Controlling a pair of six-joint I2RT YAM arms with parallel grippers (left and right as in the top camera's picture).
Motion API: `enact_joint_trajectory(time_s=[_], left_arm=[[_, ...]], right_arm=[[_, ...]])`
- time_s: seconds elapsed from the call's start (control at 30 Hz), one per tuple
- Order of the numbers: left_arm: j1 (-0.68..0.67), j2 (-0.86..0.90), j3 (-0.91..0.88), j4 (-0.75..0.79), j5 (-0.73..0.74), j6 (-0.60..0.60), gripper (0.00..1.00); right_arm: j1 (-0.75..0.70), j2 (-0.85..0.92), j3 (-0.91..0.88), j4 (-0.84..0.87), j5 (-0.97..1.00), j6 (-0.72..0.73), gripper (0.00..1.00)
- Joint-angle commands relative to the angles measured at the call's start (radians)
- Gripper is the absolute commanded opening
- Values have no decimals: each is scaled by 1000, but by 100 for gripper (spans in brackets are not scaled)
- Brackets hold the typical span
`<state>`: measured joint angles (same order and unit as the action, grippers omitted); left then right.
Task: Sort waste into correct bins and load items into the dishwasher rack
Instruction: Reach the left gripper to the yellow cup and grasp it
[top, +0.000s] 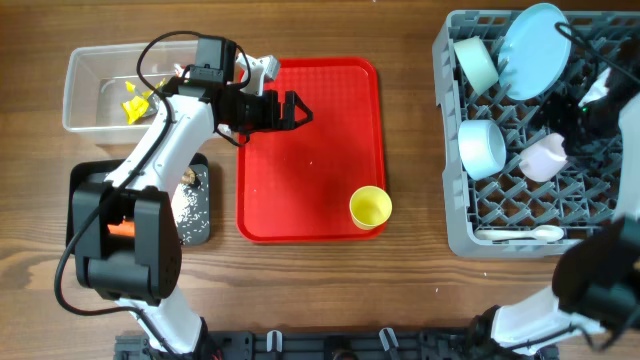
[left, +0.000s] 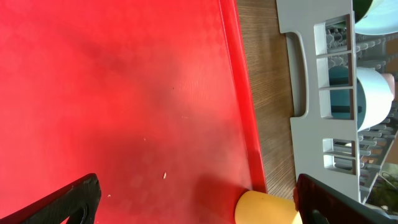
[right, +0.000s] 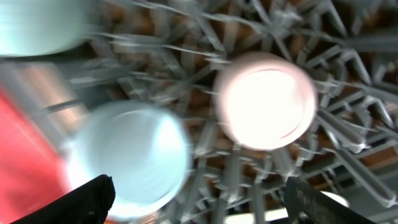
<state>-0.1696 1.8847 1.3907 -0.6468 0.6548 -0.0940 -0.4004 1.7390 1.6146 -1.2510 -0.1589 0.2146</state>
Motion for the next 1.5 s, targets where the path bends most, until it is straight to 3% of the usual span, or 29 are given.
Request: enact_joint_trajectory(time_s=[0.0,0.13,0.3,0.53,0.63,0.7,0.8,0.93,1.23,1.47], left_arm=[[-3,-26,8,3,-3,9,100],[-3,-26,8,3,-2,8,100],[-13,-26,8,-16,33,8,100],[-71,-24,8,-50,21,8,100],[-122,-23,8,-55,28,-66,99],[-167,-23,8,-77,19,-71,88],[-260,-24,8,-113,-79,-77,82],[-405,-24,8,-187,-328,-132,87],[-490,-20,-13,-208,-426,-169,81],[-491,-13,-122,-148,-439,-184,60]], right_arm=[[75,-192,42,5,-172,-61,90],[267,-316,42,7,-172,-95,92],[436,-323,40,20,-80,-109,95],[445,-320,34,19,-3,-108,98],[445,-320,34,18,6,-106,98],[445,-320,34,18,6,-106,99],[445,-320,34,16,44,-98,99],[445,-320,34,12,70,-84,100],[445,-320,34,1,70,-83,100],[445,-320,34,0,70,-81,99]])
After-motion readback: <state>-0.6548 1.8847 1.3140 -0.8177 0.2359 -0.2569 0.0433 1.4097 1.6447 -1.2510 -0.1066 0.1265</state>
